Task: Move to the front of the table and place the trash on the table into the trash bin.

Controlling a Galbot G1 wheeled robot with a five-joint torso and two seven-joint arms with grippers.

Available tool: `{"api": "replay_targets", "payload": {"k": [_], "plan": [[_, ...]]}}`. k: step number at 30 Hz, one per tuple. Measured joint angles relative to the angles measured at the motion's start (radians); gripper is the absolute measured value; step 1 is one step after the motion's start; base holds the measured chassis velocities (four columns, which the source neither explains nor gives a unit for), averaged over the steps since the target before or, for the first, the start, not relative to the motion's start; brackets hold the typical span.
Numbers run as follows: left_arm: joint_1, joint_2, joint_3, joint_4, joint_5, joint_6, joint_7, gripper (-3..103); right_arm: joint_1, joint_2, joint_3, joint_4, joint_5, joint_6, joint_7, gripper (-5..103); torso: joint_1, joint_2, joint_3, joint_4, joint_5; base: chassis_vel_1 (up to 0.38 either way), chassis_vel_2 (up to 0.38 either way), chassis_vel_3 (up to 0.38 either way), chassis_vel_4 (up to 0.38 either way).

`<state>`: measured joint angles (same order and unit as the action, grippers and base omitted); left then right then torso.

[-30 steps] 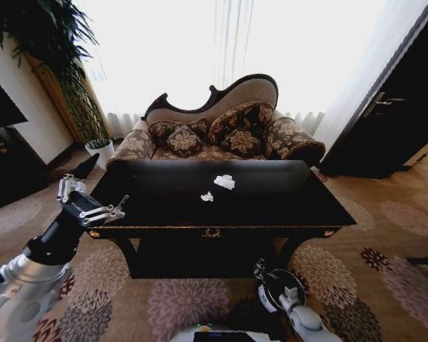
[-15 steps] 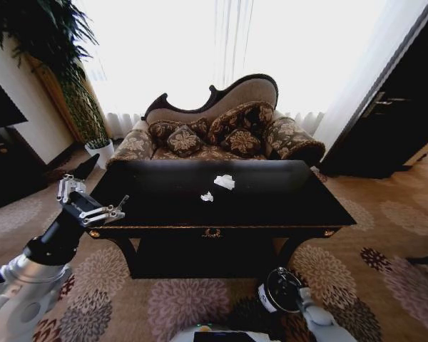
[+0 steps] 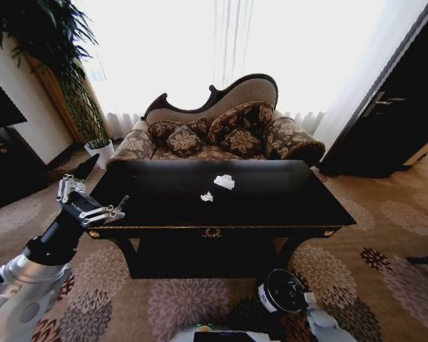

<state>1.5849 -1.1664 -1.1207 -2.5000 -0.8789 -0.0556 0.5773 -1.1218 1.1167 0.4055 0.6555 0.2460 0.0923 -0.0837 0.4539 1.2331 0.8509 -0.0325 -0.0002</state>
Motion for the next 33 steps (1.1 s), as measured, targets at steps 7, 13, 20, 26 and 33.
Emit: {"api": "replay_targets", "payload": {"k": [7, 13, 20, 26, 33], "plan": [[0.003, -0.001, -0.003, 0.000, 0.001, -0.001, 0.000, 100, -0.015, 0.000, 0.000, 0.021, 0.005, -0.017, -0.020, 14, 0.000, 0.000, 0.000, 0.0000, 0.0000, 0.000, 0.000, 0.000, 0.000], [0.005, 0.003, -0.005, 0.000, 0.000, -0.001, 0.001, 100, -0.025, 0.004, 0.000, 0.040, 0.017, -0.019, -0.043, 36, 0.000, 0.000, 0.000, 0.0000, 0.0000, 0.000, 0.000, 0.000, 0.000], [0.005, 0.004, -0.006, 0.000, -0.002, -0.003, 0.001, 100, -0.049, 0.009, 0.007, 0.078, 0.002, -0.023, -0.078, 62, 0.000, 0.000, 0.000, 0.0000, 0.0000, 0.000, 0.000, 0.000, 0.000], [0.005, 0.003, -0.007, 0.000, -0.003, -0.003, 0.001, 100, -0.099, 0.008, 0.008, 0.151, -0.020, -0.029, -0.116, 84, 0.000, 0.000, 0.000, -0.0001, 0.0000, 0.000, 0.000, 0.000, 0.000], [0.008, -0.001, -0.008, 0.000, -0.004, -0.004, 0.001, 100, -0.176, 0.023, 0.018, 0.278, -0.074, -0.016, -0.201, 100, 0.000, 0.000, 0.000, 0.0000, 0.0000, 0.000, 0.000, 0.000, 0.000]]}}
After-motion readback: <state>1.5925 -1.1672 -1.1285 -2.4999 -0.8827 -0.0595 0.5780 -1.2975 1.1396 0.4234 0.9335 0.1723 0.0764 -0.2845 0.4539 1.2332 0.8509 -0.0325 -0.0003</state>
